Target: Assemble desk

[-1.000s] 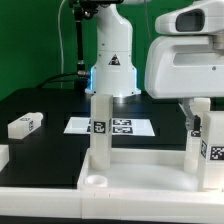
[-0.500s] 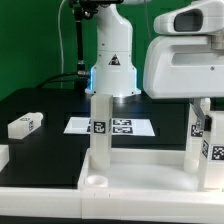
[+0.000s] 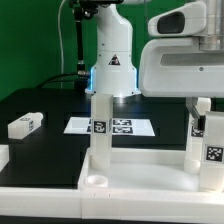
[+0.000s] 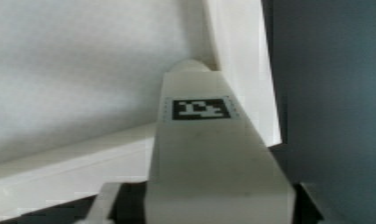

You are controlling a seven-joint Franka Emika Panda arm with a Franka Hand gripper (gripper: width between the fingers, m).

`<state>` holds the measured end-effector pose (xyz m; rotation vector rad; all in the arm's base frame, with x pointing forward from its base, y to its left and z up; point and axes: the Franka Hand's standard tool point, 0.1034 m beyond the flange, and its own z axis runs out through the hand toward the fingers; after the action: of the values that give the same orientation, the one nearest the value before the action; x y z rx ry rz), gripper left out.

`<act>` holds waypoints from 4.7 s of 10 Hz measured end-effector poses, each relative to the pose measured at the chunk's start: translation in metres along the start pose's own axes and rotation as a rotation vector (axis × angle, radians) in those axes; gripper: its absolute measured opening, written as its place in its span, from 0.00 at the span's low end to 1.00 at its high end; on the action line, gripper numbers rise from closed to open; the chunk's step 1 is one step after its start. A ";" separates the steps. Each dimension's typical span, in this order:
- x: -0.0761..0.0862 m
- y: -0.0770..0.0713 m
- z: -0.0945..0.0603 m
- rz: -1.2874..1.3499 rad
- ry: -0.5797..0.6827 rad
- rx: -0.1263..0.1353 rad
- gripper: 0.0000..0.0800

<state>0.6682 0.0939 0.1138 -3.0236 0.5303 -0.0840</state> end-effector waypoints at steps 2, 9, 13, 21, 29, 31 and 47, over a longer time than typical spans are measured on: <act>0.001 0.002 0.000 0.136 0.005 0.011 0.36; 0.000 0.004 -0.001 0.569 0.002 0.005 0.36; -0.005 0.003 0.001 1.022 -0.017 0.028 0.36; -0.009 -0.003 0.002 1.038 -0.068 -0.004 0.61; -0.008 -0.001 0.003 0.325 -0.046 -0.018 0.81; -0.008 -0.004 0.003 0.121 -0.031 -0.030 0.81; -0.004 -0.001 0.004 0.157 -0.015 -0.007 0.36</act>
Offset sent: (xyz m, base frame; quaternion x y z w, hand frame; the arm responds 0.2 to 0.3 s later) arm 0.0000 0.0000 0.0000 0.0000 0.0000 0.1938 0.9810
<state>0.6649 0.0961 0.1093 -2.9735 0.7650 -0.0506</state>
